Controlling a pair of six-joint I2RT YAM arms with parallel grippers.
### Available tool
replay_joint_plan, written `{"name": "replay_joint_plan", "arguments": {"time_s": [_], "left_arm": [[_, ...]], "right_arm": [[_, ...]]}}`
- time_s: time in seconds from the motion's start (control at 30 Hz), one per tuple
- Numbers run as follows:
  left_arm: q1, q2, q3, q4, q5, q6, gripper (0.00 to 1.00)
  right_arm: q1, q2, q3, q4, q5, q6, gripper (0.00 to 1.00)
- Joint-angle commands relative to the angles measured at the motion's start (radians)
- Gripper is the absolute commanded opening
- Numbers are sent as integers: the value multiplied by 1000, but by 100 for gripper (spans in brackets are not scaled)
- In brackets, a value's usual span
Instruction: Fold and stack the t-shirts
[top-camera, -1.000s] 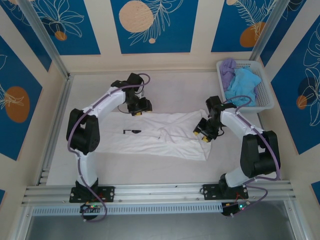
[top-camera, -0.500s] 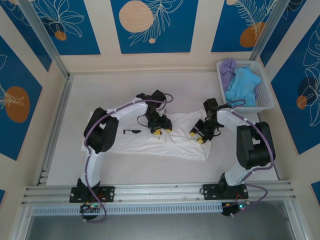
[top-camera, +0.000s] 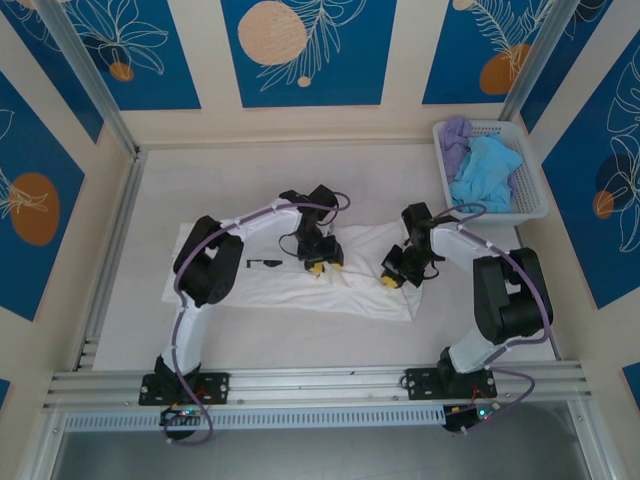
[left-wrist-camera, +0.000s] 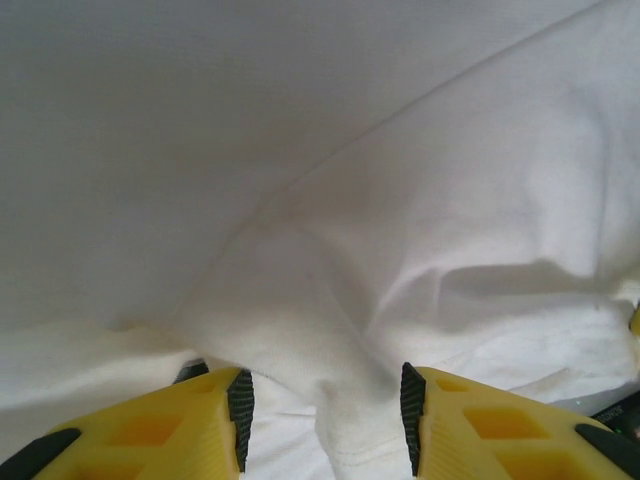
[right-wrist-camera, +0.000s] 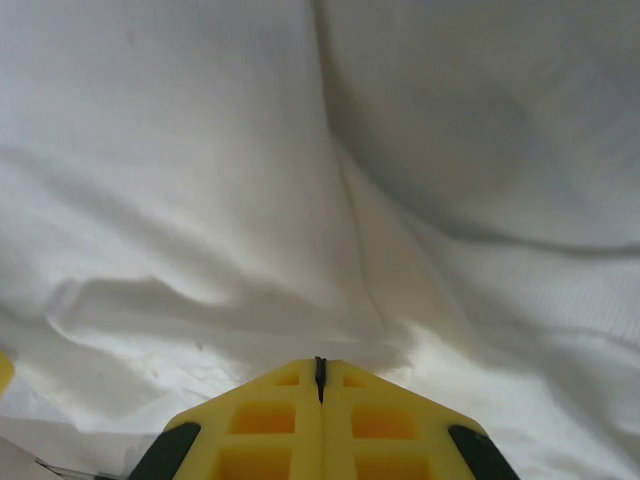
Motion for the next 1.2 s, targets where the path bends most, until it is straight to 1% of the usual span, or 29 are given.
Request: {"name": "replay_joint_plan", "arguments": {"time_s": [0.0,0.13,0.2,0.23,0.37,0.43,0.53,0.63,0.7,0.8,0.87,0.93,0.97,1.1,1.17], "left_arm": [[8,3,30,-46,-31,31,45],[49,-7,47,-64,-39,59,47],[77,-7,62,-70,-39,75,48],[94,-6,74,-78,-40,86,49],[185,-8,99,-89,-33,108,50],[250,-18,96,-91,-43,118,51],[353,-40,74,-77,-84,121,52],[450,-57,35,-46,-133,109,53],[500,-58,15,-28,-144,111,53],[554,-50,-2,-18,-170,135,53],[579,-40,-13,-20,-185,146,52],[604,-38,-35,-8,-194,145,52],[614,-37,-46,-4,-206,144,52],[647,-39,-94,7,-241,124,52],[657,-42,-112,6,-258,122,52]], "right_arm": [[59,-102,-52,-56,28,9,1],[147,-182,-109,-82,94,48,0],[165,-196,-148,-72,98,74,1],[170,-198,-166,-70,105,87,3],[194,-209,-176,-64,135,100,18],[205,-214,-159,-60,133,96,30],[193,-210,-111,-103,165,73,39],[138,-221,-30,-143,201,41,41],[94,-214,29,-146,228,29,43],[36,-136,146,-146,283,19,45],[21,-37,239,-146,300,10,44],[15,77,334,-165,344,42,44],[10,133,373,-166,342,51,43],[-4,376,548,-223,335,128,35],[-5,459,614,-256,356,177,32]]}}
